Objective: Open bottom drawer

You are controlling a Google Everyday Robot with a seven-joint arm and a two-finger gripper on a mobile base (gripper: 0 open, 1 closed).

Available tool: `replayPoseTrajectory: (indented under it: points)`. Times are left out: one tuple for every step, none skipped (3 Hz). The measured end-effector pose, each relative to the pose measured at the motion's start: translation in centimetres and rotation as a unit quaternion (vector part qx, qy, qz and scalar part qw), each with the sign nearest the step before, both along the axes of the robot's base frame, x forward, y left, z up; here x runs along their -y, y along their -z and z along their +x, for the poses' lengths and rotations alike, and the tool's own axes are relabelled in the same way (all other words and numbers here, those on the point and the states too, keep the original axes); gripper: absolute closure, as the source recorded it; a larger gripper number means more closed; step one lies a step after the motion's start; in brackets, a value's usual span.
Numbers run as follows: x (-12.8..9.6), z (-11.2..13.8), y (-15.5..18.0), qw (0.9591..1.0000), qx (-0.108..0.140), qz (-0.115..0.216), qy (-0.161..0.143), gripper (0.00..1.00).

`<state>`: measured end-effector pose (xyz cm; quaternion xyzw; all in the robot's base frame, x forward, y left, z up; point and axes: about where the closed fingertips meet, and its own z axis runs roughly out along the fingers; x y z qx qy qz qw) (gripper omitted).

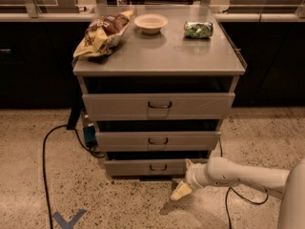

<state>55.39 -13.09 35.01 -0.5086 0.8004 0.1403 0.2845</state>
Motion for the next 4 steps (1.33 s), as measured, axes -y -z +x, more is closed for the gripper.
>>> replayPoseTrajectory:
  points:
    - [-0.3, 0.4, 2.5, 0.9999, -0.009, -0.004, 0.002, 0.00]
    - [-1.0, 4.1, 8.0, 0.9995, -0.024, 0.003, 0.017, 0.00]
    - [-1.0, 4.1, 8.0, 0.9995, -0.025, 0.003, 0.017, 0.00]
    - [-1.1, 4.7, 8.0, 0.9995, -0.013, 0.012, 0.025, 0.00]
